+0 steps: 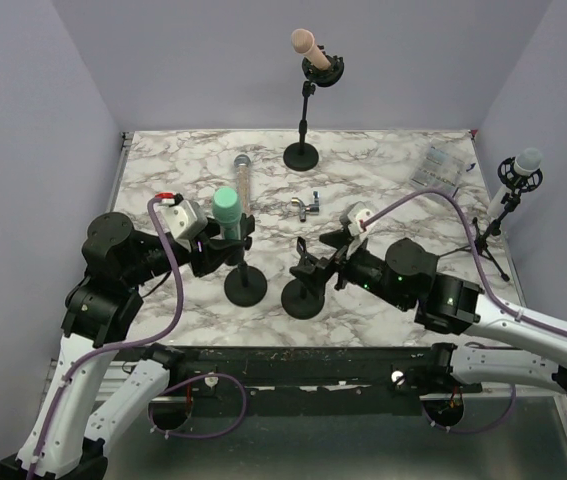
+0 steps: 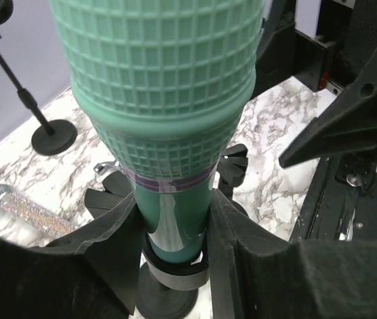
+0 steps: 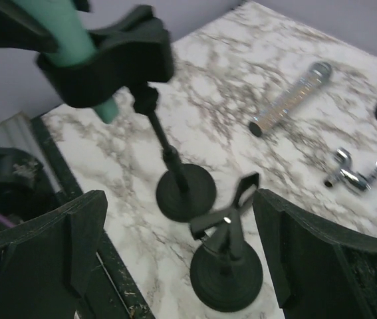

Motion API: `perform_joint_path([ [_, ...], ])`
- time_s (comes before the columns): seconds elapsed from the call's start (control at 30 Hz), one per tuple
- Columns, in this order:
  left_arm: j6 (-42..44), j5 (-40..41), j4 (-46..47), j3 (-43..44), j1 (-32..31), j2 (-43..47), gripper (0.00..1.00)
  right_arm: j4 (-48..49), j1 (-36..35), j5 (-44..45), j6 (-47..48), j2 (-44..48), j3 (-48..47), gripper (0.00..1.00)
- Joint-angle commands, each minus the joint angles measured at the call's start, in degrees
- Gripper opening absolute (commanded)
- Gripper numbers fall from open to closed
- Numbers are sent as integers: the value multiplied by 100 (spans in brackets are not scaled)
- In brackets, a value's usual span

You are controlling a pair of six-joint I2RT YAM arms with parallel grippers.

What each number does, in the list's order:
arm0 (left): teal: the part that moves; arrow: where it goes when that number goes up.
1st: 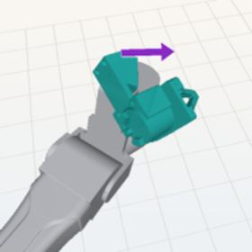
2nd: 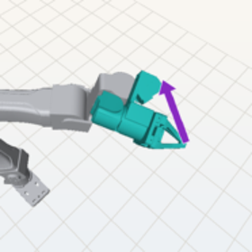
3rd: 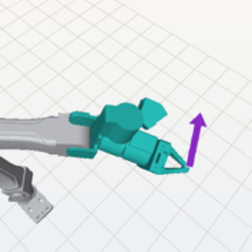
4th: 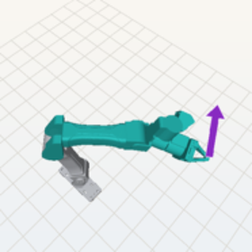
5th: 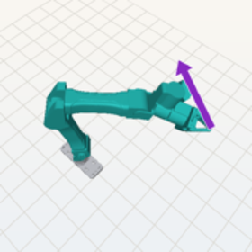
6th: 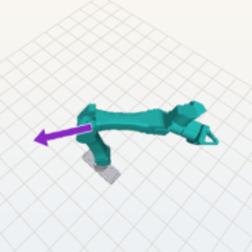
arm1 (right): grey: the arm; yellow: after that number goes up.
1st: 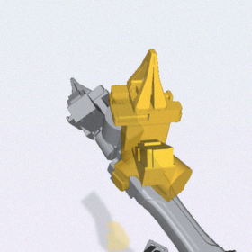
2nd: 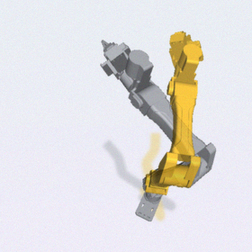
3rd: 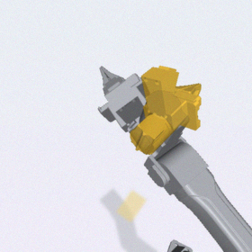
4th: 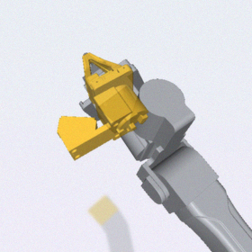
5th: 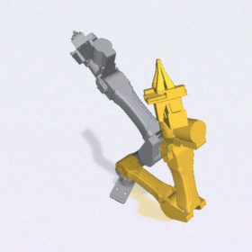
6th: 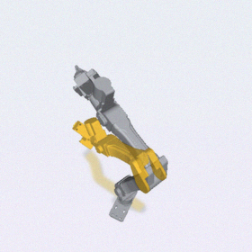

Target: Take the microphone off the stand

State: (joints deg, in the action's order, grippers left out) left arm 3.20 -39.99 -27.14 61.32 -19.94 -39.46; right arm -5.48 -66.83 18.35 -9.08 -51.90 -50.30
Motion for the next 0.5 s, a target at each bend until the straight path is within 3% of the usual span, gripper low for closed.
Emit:
perform_joint_path([
  [0.0, 367, -623, 258, -86, -9, 171, 0, 160, 110, -2440, 1149, -653, -850, 100],
  [0.13, 384, -632, 200, -89, -9, 258, 0, -76, 583, -3678, 1304, -1540, -1769, 100],
  [0.33, 326, -667, 208, -134, -9, 430, 0, -156, 1729, -6257, 1312, -2271, -2554, 100],
  [0.47, 175, -711, 236, -155, -9, 383, 0, -456, 1988, -7482, 1675, -2848, -3138, 100],
])
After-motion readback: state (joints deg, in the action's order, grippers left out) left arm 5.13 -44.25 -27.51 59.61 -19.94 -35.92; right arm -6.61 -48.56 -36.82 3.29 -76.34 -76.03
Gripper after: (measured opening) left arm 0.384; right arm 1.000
